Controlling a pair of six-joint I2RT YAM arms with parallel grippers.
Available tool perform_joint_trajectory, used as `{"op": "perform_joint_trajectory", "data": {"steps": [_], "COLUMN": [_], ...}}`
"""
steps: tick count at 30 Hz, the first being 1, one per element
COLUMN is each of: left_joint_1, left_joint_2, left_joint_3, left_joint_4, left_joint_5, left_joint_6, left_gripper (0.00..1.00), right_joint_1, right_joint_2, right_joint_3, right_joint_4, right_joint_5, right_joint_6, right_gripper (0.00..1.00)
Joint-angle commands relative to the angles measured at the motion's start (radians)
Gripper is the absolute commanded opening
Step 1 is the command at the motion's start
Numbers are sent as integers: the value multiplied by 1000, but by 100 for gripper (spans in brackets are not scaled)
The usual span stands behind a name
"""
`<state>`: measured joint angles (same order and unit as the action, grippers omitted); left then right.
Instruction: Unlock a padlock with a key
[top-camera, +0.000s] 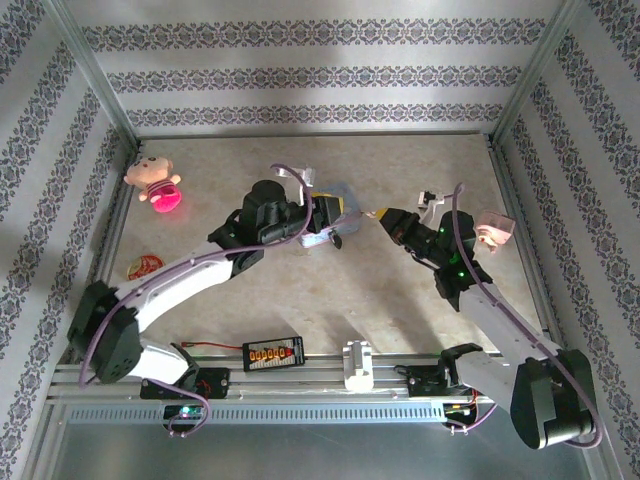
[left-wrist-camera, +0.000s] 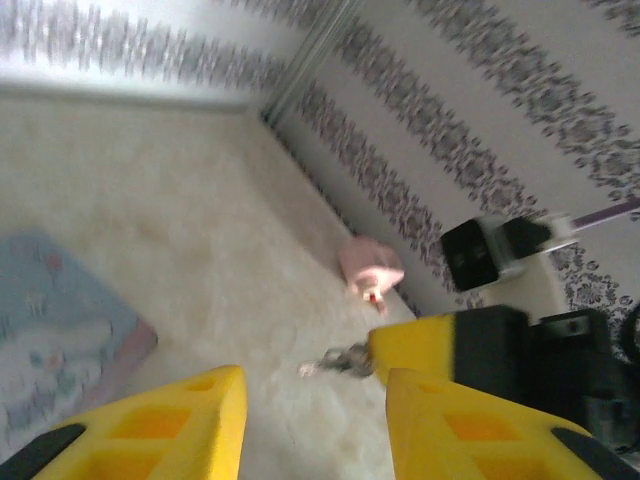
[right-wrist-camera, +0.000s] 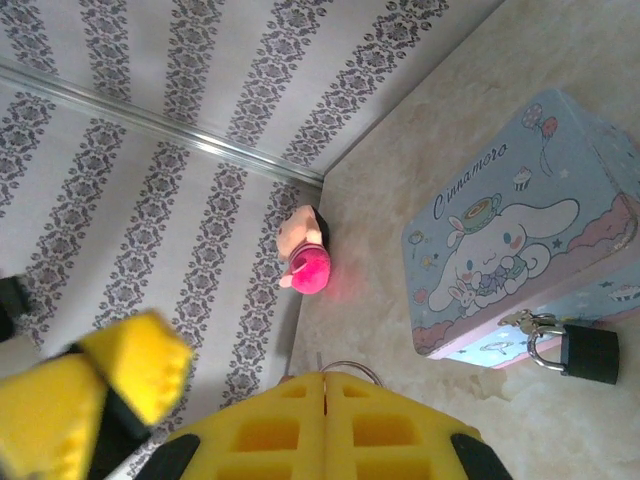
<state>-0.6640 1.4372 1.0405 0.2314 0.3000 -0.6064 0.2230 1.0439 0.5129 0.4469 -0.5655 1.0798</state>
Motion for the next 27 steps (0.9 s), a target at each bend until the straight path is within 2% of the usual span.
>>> {"op": "perform_joint_trajectory", "data": {"steps": [1, 2, 5, 6, 12, 17, 27], "left_joint_1": [20, 23, 28, 27, 36, 38, 52], "left_joint_2": [43, 59, 110, 125, 176, 200, 213], "left_joint_3": [7, 15, 38, 36, 0, -26, -40], "left_joint_4": [-13, -9, 12, 36, 195, 308, 382], "left_joint_5": [116, 124, 162, 176, 183, 181, 164], "left_joint_6": [-194, -205, -241, -253, -359, -425, -472], "left_gripper": [41, 42, 56, 58, 57, 49, 29], "right_joint_1": [26, 33, 50, 56, 76, 86, 93], "right_joint_2": [28, 38, 62, 69, 103, 119, 128], "right_joint_3": [-11, -11, -6, -5, 10, 18, 13], "right_joint_4": [129, 144, 178, 188, 227, 243, 277], "right_joint_5": [21, 25, 36, 39, 46, 45, 41], "right_joint_6": [45, 50, 59, 60, 72, 80, 98], "right_gripper": [0, 0, 0, 0, 0, 0, 0]}}
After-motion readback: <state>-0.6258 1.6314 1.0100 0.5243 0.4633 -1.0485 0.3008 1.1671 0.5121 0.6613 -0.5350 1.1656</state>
